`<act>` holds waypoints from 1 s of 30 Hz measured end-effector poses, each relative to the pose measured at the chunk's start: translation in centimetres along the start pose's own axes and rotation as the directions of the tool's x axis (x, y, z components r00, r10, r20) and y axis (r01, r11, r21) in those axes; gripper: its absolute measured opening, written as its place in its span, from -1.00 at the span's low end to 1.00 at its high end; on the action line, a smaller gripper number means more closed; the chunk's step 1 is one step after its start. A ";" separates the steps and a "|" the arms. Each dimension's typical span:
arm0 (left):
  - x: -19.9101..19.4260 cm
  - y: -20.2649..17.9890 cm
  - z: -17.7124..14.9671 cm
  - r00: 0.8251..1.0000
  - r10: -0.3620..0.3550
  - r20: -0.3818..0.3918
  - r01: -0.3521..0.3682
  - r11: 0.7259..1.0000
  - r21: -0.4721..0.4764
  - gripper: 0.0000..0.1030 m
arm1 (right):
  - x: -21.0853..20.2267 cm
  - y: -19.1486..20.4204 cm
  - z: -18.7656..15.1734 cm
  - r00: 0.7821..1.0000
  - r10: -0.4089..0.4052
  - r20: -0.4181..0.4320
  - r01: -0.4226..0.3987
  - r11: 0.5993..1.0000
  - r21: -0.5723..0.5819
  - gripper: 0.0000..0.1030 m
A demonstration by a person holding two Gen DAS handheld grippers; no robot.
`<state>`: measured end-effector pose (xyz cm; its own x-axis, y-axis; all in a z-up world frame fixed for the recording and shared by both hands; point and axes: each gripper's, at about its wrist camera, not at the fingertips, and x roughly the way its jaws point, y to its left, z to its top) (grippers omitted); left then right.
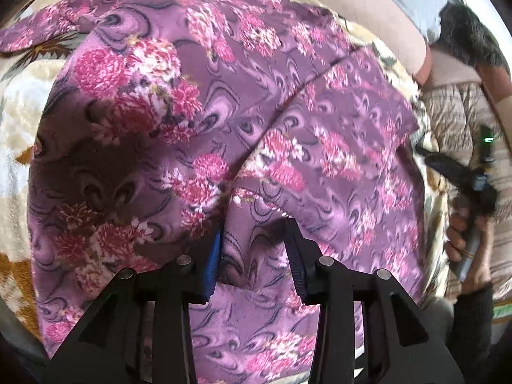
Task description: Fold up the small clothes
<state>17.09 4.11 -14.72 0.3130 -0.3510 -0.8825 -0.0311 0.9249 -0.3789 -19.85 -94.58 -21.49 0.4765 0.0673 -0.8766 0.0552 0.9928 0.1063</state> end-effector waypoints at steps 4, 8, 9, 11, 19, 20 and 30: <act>0.2 0.2 0.1 0.999 -0.035 0.029 0.035 0.999 -0.019 -0.28 | 2.7 -0.5 2.5 0.998 0.057 0.016 -0.056 0.997 -0.046 -0.11; 0.3 0.5 0.2 0.993 -0.113 0.034 0.114 0.993 -0.031 0.07 | 2.8 0.1 3.7 0.990 0.108 0.087 -0.102 0.992 -0.072 -0.11; 0.5 0.5 0.3 0.989 -0.142 0.036 0.143 0.989 -0.030 0.13 | 3.1 0.0 3.7 0.991 0.105 0.089 -0.098 0.992 -0.078 -0.11; 0.6 0.0 0.4 0.991 -0.121 0.051 0.121 0.993 -0.003 0.09 | 3.7 0.0 3.9 0.988 0.118 0.096 -0.111 0.991 -0.072 -0.31; -1.9 -1.5 0.2 0.994 -0.050 0.096 0.040 0.994 0.105 -0.71 | 1.9 -1.9 3.6 0.988 0.093 0.120 -0.091 0.996 -0.021 -0.87; -1.8 -1.5 0.0 0.995 -0.036 0.093 0.026 0.993 0.113 -0.71 | 2.2 -1.9 3.3 0.991 0.074 0.110 -0.071 0.997 -0.028 -0.87; -3.8 -1.2 -1.1 0.997 -0.037 0.064 0.026 0.986 0.163 -0.36 | 1.0 -2.1 0.2 0.994 0.062 0.090 -0.066 0.997 0.040 -0.74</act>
<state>14.92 4.15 -11.21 0.3739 -0.3747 -0.8484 0.1325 0.9269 -0.3510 -19.35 -96.63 -22.49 0.5564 0.1197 -0.8222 0.0583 0.9815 0.1824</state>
